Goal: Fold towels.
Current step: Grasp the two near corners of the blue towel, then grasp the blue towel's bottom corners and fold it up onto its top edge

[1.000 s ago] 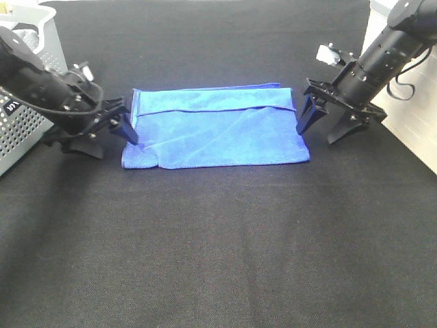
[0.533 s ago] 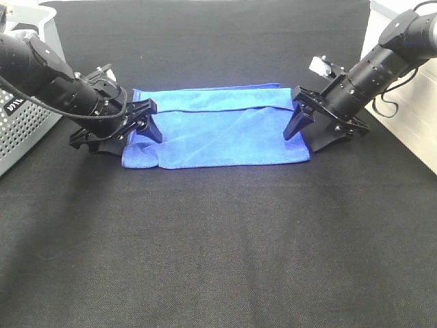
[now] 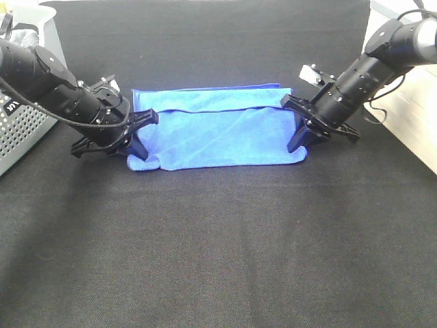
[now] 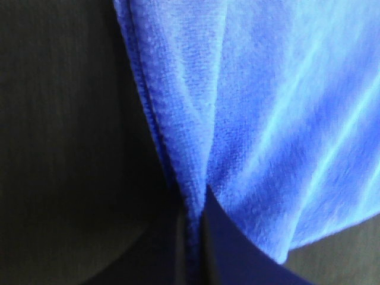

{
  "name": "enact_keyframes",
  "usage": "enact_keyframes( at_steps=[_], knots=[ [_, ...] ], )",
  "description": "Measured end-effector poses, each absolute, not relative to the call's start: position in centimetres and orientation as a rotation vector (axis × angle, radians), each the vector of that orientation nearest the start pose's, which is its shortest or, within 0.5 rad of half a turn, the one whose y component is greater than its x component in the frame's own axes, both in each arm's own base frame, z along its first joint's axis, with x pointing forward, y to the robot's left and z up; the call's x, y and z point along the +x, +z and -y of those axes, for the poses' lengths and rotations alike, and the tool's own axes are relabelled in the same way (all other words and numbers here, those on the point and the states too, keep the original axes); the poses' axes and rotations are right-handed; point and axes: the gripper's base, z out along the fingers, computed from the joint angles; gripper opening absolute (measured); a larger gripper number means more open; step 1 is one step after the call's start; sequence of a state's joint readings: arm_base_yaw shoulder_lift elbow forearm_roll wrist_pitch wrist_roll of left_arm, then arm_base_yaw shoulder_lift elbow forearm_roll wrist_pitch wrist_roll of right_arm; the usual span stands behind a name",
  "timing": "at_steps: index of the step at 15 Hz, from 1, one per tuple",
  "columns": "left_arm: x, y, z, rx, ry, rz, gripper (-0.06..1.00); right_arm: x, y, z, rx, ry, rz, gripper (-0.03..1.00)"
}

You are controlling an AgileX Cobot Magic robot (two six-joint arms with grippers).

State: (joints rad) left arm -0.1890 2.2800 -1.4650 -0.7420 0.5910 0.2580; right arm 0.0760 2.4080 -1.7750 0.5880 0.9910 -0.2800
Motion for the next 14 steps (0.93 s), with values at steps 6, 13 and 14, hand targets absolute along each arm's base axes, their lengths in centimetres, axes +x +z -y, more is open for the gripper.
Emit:
enact_keyframes(
  at_steps=[6, 13, 14],
  knots=[
    [40.8, 10.6, 11.3, 0.027, -0.595, -2.971, 0.01, 43.2, 10.8, -7.7, -0.045, 0.772, -3.050, 0.00],
    [32.7, 10.9, 9.6, -0.016, -0.544, -3.097, 0.01, 33.6, 10.9, -8.9, -0.059, 0.671, -3.116, 0.00],
    [32.6, 11.2, 9.6, -0.017, -0.542, -3.087, 0.01, 33.4, 10.9, -9.3, -0.081, 0.665, -3.115, 0.00]
  ],
)
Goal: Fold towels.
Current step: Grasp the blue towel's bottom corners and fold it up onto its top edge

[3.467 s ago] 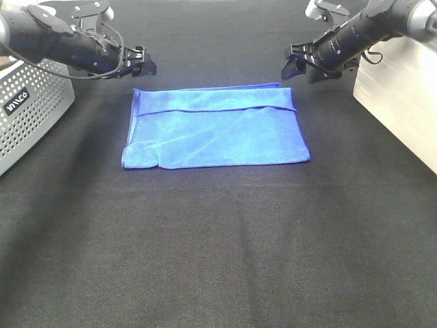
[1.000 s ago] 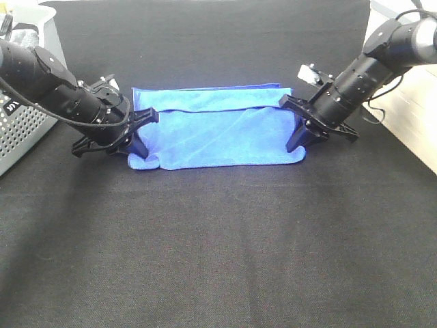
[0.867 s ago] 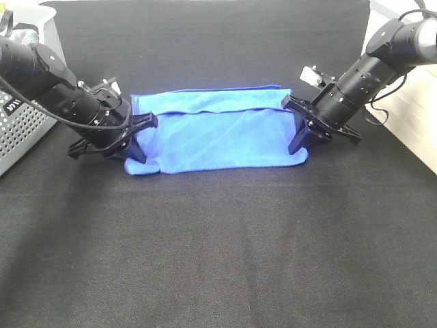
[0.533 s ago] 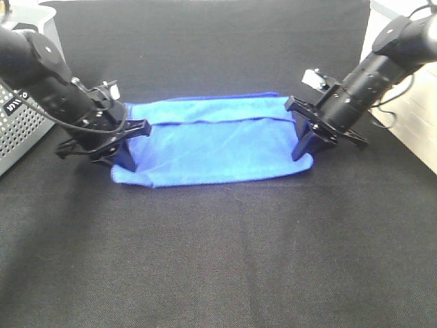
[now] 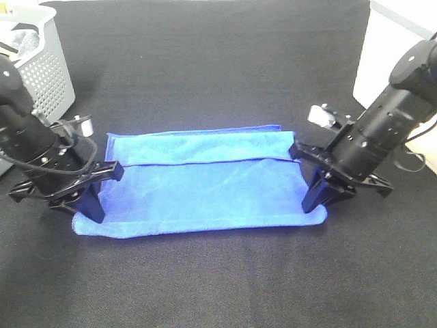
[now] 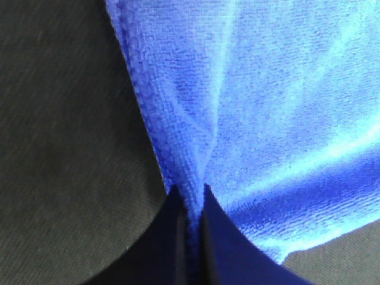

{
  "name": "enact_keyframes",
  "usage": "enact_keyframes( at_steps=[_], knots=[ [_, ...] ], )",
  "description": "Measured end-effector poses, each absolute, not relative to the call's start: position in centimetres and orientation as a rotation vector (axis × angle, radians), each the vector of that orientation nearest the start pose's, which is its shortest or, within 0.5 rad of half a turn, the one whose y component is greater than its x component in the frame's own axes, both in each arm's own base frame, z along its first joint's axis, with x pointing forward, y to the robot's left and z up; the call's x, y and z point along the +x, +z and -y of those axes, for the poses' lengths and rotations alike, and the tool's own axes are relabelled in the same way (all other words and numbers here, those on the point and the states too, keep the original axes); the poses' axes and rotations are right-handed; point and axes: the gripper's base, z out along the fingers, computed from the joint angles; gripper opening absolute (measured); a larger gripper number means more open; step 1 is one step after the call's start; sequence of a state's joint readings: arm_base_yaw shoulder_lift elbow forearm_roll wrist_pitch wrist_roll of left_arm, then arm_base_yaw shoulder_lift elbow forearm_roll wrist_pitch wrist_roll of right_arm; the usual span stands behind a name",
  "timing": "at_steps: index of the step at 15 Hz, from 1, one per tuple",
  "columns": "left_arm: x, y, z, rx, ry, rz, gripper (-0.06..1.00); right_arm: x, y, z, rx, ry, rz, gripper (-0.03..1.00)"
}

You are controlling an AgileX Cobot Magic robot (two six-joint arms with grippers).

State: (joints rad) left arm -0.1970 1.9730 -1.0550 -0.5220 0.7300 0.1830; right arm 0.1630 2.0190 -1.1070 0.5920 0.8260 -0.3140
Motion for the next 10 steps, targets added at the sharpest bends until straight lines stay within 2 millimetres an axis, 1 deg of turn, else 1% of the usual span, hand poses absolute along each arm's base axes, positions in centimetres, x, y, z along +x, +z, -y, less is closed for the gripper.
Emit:
enact_keyframes(
  at_steps=[2, 4, 5, 6, 8, 10],
  knots=[
    [32.9, 12.2, 9.6, -0.006, -0.545, -3.049, 0.01, 33.8, 11.0, -9.6, -0.100, 0.653, -3.087, 0.00],
    [34.1, 13.3, 9.8, 0.005, -0.545, -3.000, 0.01, 35.3, 12.2, -9.8, -0.107, 0.639, -3.024, 0.00],
    [35.2, 14.5, 10.0, 0.007, -0.545, -2.949, 0.01, 36.9, 13.7, -9.9, -0.115, 0.618, -2.960, 0.00],
    [36.1, 15.4, 10.0, 0.004, -0.548, -2.909, 0.01, 38.0, 14.8, -10.0, -0.120, 0.597, -2.915, 0.00],
    [38.1, 17.2, 9.2, -0.043, -0.554, -2.829, 0.01, 40.3, 17.2, -10.1, -0.124, 0.556, -2.823, 0.00],
    [40.1, 18.1, 8.4, -0.074, -0.553, -2.773, 0.01, 42.5, 18.3, -10.4, -0.130, 0.538, -2.761, 0.00]
  ],
)
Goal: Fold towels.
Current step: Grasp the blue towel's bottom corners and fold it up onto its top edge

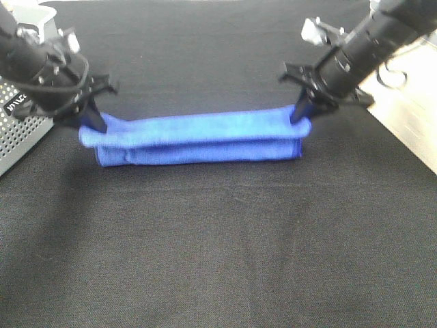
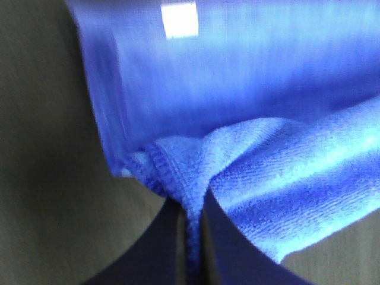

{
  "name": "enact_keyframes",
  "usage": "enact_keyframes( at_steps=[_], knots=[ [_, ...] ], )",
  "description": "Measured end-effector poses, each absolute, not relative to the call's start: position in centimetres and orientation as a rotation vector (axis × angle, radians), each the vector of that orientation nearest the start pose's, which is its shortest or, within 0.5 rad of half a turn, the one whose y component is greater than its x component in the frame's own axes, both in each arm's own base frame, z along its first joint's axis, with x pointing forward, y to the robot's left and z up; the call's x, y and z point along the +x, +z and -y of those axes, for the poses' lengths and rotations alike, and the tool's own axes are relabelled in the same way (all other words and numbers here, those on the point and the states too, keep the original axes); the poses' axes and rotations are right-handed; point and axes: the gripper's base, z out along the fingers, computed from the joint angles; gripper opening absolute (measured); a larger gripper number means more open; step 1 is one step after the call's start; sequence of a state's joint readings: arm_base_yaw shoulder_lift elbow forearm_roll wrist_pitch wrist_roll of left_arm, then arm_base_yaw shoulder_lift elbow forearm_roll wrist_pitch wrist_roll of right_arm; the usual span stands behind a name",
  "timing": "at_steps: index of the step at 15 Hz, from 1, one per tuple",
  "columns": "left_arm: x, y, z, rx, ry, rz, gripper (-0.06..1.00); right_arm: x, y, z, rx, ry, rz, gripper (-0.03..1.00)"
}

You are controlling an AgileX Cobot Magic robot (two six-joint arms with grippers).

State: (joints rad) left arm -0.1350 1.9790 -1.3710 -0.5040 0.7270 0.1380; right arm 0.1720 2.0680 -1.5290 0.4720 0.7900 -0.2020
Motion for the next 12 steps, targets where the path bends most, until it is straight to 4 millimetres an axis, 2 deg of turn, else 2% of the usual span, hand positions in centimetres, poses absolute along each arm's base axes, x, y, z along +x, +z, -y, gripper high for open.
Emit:
enact_keyframes(
  at_steps=[1, 3, 4, 7, 8, 9, 10, 11, 12],
  knots=[
    [40.1, 18.1, 8.4, -0.074, -0.553, -2.773, 0.01, 42.5, 18.3, -10.4, -0.130, 0.538, -2.761, 0.00],
    [41.6, 17.3, 8.5, -0.057, -0.549, -2.765, 0.01, 44.2, 17.6, -10.6, -0.142, 0.527, -2.754, 0.00],
    [42.7, 16.1, 8.6, -0.053, -0.546, -2.775, 0.01, 45.2, 16.2, -10.8, -0.145, 0.521, -2.767, 0.00],
    [43.9, 12.8, 8.9, -0.080, -0.561, -2.825, 0.02, 46.1, 12.6, -10.9, -0.130, 0.515, -2.826, 0.00],
    [44.0, 11.9, 8.9, -0.098, -0.573, -2.841, 0.08, 46.1, 11.4, -10.9, -0.121, 0.515, -2.851, 0.02],
    [44.0, 11.2, 9.0, -0.109, -0.580, -2.855, 0.21, 46.1, 10.9, -10.9, -0.119, 0.514, -2.861, 0.09],
    [44.0, 11.0, 9.0, -0.112, -0.585, -2.857, 0.40, 46.1, 10.7, -10.9, -0.116, 0.513, -2.863, 0.21],
    [44.0, 11.0, 9.0, -0.107, -0.584, -2.852, 0.59, 46.1, 10.8, -10.9, -0.110, 0.513, -2.859, 0.41],
    [44.1, 11.5, 9.0, -0.096, -0.581, -2.839, 0.74, 46.0, 11.0, -10.9, -0.094, 0.523, -2.872, 0.69]
  ],
)
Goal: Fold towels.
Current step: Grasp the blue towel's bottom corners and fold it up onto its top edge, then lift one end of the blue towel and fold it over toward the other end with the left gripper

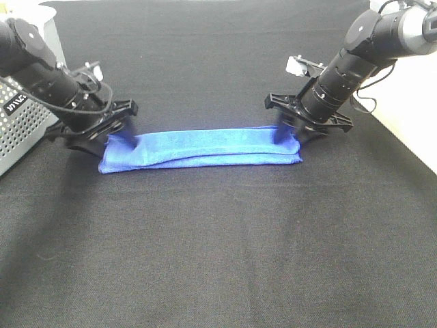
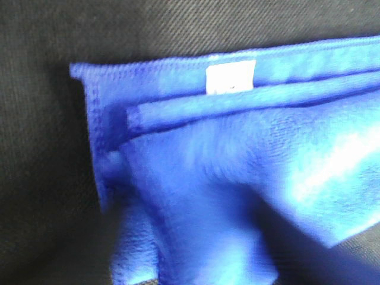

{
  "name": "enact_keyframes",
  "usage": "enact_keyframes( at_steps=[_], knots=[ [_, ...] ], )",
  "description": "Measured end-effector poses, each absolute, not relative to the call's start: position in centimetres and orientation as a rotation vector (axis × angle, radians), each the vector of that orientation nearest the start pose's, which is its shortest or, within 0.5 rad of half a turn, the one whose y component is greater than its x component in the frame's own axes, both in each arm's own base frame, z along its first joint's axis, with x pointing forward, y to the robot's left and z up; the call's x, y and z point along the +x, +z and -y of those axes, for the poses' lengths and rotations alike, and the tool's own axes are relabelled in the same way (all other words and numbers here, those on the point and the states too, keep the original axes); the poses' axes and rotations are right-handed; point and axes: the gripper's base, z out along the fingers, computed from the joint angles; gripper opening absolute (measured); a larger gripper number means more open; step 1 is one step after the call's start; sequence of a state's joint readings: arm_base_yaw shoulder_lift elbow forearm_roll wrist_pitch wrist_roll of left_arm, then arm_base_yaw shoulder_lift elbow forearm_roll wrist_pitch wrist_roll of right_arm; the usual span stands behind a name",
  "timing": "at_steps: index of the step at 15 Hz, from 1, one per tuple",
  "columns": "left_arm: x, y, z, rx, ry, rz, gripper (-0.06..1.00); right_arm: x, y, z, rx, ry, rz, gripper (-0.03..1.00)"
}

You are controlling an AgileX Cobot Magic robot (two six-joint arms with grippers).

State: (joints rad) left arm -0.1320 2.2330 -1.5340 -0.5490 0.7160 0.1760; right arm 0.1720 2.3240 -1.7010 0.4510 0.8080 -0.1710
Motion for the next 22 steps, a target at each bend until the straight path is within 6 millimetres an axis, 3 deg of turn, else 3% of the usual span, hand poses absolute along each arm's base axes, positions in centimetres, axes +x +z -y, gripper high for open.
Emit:
enact_keyframes(
  at_steps=[1, 3, 6, 10, 14, 17, 19, 20, 22],
  knots=[
    [44.1, 12.1, 8.9, -0.089, -0.573, -2.824, 0.84, 45.8, 11.5, -10.9, -0.113, 0.517, -2.882, 0.81],
    [44.1, 13.4, 8.2, -0.087, -0.548, -2.807, 0.84, 45.3, 12.4, -10.6, -0.173, 0.489, -2.922, 0.89],
    [43.8, 13.4, 7.8, -0.062, -0.527, -2.842, 0.83, 44.7, 14.2, -10.5, -0.209, 0.486, -2.942, 0.91],
    [43.8, 13.1, 7.8, -0.059, -0.526, -2.855, 0.83, 44.6, 14.4, -10.5, -0.217, 0.481, -2.947, 0.91],
    [43.6, 10.8, 7.8, -0.066, -0.532, -2.921, 0.83, 44.6, 14.4, -10.5, -0.218, 0.480, -2.947, 0.91],
    [44.1, 10.2, 8.3, -0.151, -0.588, -2.877, 0.82, 44.6, 14.4, -10.5, -0.217, 0.479, -2.944, 0.92],
    [44.5, 9.7, 9.1, -0.175, -0.603, -2.842, 0.73, 44.6, 14.4, -10.5, -0.215, 0.478, -2.938, 0.92],
    [44.6, 9.6, 9.5, -0.179, -0.600, -2.828, 0.63, 44.7, 14.4, -10.5, -0.213, 0.476, -2.933, 0.92],
    [44.6, 9.1, 9.9, -0.199, -0.597, -2.824, 0.26, 44.8, 14.4, -10.5, -0.210, 0.473, -2.924, 0.92]
  ],
)
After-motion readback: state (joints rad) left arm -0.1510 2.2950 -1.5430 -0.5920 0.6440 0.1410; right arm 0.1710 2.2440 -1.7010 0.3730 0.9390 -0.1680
